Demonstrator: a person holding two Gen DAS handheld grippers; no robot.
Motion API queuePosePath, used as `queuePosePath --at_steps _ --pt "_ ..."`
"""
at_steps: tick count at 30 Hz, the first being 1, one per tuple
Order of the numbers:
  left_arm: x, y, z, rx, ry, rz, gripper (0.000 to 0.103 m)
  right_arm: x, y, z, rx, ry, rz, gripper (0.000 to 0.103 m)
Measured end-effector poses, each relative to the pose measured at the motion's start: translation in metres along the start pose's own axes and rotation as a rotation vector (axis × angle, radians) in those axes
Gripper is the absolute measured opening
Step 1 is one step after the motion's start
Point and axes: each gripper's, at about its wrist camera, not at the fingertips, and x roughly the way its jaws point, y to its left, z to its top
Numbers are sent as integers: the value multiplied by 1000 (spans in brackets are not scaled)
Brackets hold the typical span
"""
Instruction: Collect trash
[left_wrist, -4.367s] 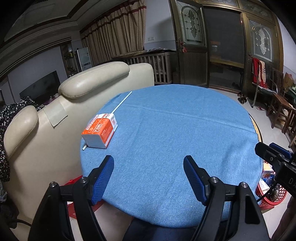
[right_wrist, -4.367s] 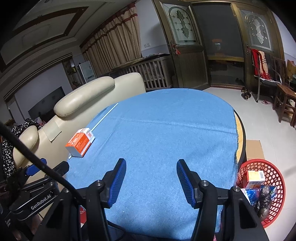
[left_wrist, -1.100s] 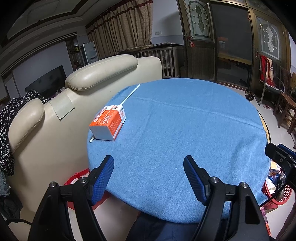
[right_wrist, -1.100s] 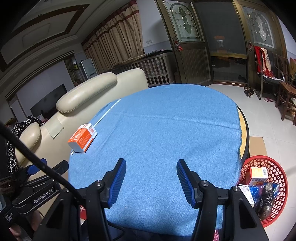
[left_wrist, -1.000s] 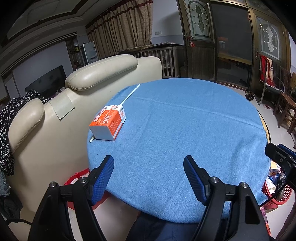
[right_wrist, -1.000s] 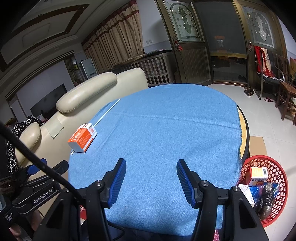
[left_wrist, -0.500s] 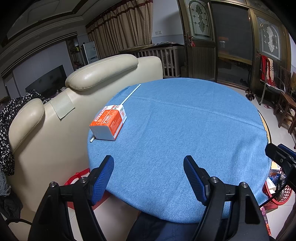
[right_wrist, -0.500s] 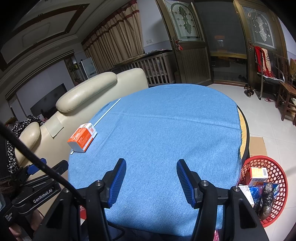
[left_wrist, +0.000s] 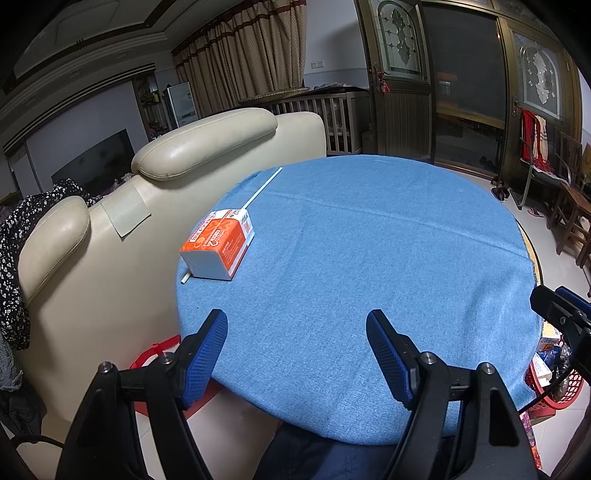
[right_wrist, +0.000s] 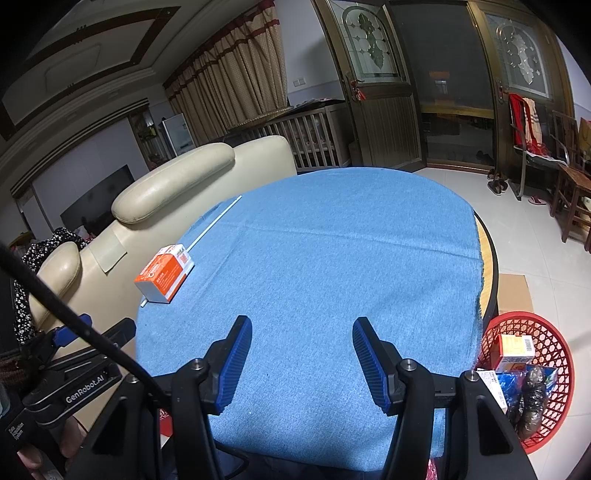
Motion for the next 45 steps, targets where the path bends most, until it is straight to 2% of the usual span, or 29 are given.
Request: queuePosePath --at_steps 45 --pt "1 2 -6 -14 20 6 78 -1 2 0 -7 -4 -5 61"
